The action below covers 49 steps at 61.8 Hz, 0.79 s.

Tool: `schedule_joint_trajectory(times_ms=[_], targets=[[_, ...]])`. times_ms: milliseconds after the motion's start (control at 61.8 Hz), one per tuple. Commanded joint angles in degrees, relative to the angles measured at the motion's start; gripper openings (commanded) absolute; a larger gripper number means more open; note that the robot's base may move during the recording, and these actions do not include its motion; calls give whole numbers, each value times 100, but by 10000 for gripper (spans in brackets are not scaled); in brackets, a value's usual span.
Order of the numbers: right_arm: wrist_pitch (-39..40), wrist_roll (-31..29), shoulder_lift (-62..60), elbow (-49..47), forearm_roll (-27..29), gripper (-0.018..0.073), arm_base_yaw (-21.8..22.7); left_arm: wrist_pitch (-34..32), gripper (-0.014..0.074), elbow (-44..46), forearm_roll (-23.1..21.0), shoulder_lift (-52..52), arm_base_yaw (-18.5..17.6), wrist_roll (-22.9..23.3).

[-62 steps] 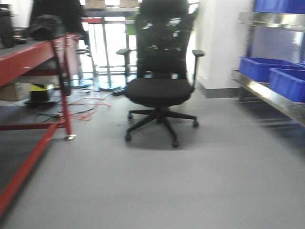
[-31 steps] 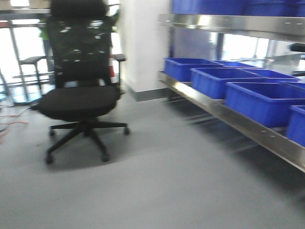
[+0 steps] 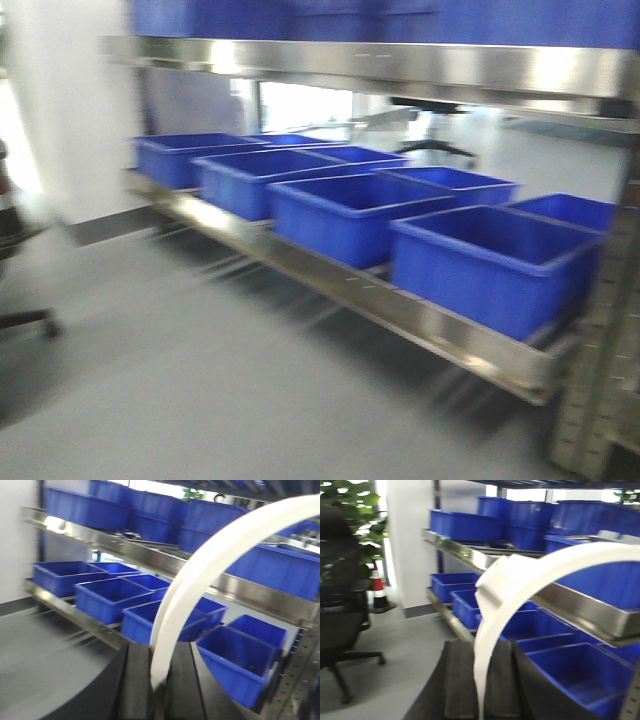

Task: Grab PVC pipe and place in blue bin
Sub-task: 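Drive the base up to the shelf of blue bins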

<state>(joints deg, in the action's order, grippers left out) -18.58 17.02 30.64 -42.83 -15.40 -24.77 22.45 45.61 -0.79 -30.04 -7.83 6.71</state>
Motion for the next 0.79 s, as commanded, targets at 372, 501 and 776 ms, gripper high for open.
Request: schedule_joint_trajectory(times_ms=[372, 501, 776], targets=[[-101, -6, -37, 8, -36, -168, 6, -122, -111, 9, -11, 10, 19, -16], [-115, -6, -37, 8, -36, -168, 6, -122, -111, 9, -11, 10, 19, -16], [-202, -6, -37, 8, -36, -168, 6, -122, -111, 9, -11, 10, 19, -16]])
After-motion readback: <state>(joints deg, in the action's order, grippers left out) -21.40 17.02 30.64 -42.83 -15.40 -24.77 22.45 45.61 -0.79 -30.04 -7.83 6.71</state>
